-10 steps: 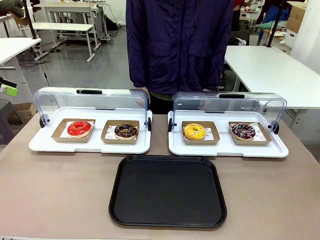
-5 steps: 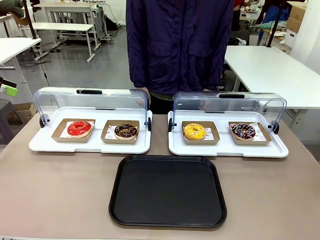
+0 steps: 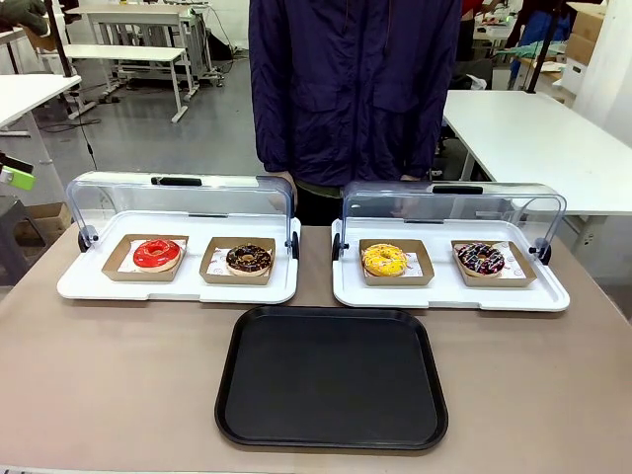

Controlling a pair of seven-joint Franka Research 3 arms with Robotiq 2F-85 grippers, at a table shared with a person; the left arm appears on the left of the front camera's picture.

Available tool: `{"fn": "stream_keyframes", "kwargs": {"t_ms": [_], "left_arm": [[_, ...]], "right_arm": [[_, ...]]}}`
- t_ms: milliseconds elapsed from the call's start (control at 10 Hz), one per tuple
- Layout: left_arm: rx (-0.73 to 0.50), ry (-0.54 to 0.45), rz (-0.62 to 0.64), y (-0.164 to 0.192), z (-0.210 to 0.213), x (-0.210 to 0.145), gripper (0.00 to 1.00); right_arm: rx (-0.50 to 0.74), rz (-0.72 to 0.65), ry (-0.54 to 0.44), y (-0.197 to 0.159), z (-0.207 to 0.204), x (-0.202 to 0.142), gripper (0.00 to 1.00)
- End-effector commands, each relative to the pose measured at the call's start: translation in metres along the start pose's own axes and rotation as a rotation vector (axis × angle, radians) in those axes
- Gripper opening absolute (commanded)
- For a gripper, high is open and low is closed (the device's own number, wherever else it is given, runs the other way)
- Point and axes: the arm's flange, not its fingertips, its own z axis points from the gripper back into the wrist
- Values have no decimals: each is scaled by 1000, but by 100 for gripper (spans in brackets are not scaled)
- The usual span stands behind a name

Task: Move the second donut from the left to the tray.
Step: Pick up the Paper togo box containing the Donut indicated by the person and place it on the Handle tray.

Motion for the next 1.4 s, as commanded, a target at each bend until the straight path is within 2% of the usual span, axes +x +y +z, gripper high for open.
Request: {"fn": "stream_keyframes", "kwargs": {"t_ms": [0,1300], "left_arm": [[-7,-15,-6,-1,0,2,100],[-7,-15,-6,-1,0,2,100]], "right_arm": [[0,25,-26,-2,-2,2,100],[0,25,-26,-2,-2,2,100]]}}
